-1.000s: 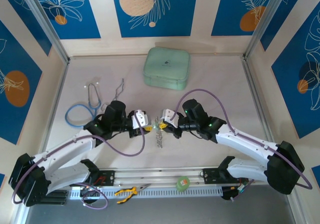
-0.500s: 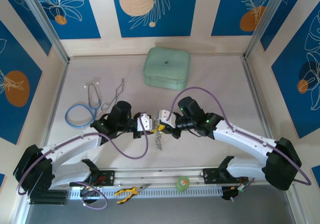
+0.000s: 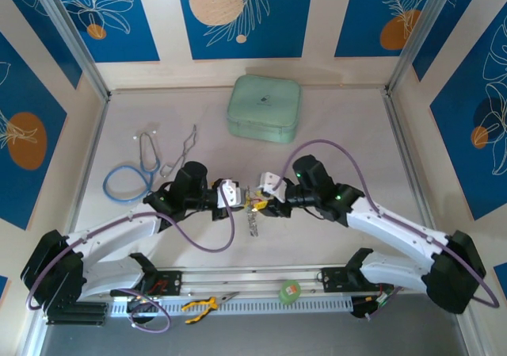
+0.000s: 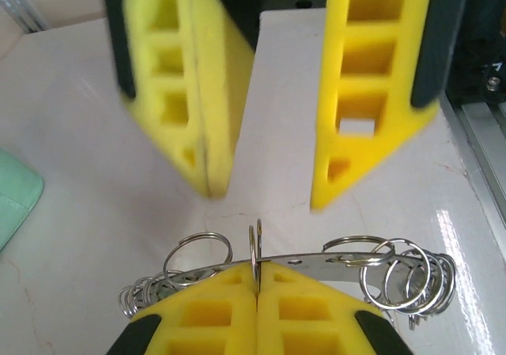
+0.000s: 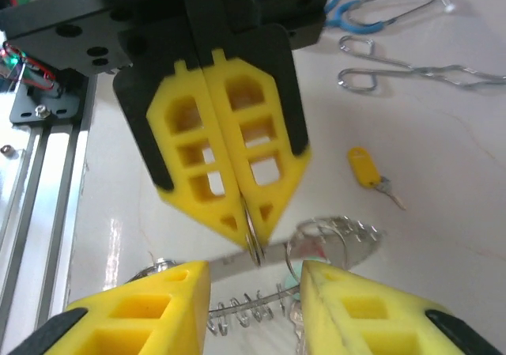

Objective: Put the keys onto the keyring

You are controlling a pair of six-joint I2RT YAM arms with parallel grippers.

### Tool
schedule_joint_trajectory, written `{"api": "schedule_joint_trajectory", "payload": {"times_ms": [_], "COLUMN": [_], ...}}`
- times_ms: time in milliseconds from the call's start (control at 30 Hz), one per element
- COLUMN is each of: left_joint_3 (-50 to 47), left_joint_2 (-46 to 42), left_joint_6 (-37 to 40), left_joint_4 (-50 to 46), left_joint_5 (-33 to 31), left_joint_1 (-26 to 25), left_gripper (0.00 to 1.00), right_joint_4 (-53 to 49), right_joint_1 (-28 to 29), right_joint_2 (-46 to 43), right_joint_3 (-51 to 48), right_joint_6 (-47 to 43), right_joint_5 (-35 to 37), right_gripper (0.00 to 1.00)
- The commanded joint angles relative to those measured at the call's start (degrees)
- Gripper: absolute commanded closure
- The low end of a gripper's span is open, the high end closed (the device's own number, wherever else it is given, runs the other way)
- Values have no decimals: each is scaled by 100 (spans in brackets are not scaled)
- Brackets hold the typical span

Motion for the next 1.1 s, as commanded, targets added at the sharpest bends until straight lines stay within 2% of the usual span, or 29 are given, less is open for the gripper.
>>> {"api": "schedule_joint_trajectory", "payload": {"times_ms": [0,133,500,867,1067], "left_joint_3": [18,83,59,127,169], "left_joint_2": [-106,-49,8,68,114], "left_joint_6": [-263,-368,-523,-455,-437], "left_joint_4": [342,205,269,190,222], "left_joint_5": [-16,-44,287,386,383], "left_joint_1": [-34,-39,-33,-45,-58], "left_gripper": [100,100,100,100,100], "right_joint_4": [604,597,936,1051,934], "right_joint_1": [-246,-222,54,102,131], "right_joint_2": [-452,-498,168,269,362], "right_joint_3": [-468,-512,-181,-175,-112], "right_joint_6": [447,437,207,238,147], "right_joint_5": [-372,-331,-308,-495,-604], "right_gripper": [63,66,71,80,97]}}
